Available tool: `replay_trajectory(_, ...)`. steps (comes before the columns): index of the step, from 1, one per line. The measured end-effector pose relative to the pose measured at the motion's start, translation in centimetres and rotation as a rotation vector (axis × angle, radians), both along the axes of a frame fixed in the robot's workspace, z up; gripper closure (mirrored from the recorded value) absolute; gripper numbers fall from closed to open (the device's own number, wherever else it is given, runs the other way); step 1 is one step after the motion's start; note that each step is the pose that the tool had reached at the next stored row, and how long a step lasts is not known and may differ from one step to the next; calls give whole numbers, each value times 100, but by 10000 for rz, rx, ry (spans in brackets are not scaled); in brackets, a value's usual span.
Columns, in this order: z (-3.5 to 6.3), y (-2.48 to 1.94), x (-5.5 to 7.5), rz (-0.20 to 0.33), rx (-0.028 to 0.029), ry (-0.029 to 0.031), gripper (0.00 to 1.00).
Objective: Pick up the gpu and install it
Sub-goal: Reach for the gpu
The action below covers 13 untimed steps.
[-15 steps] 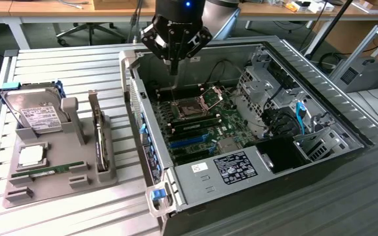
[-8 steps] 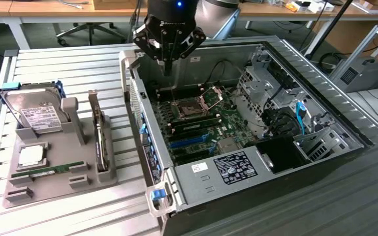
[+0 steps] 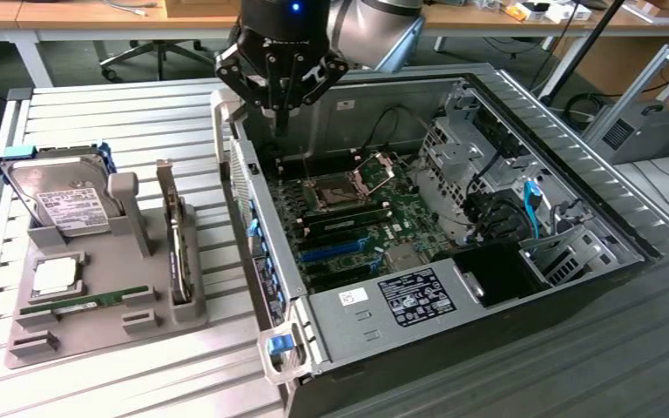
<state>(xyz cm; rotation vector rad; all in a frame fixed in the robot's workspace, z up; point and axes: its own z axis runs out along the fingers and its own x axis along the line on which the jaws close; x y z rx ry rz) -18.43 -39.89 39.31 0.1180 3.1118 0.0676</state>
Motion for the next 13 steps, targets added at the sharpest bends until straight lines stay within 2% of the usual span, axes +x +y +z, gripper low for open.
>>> replay_trajectory(13,-2,0,-436,0,1,-12,89)
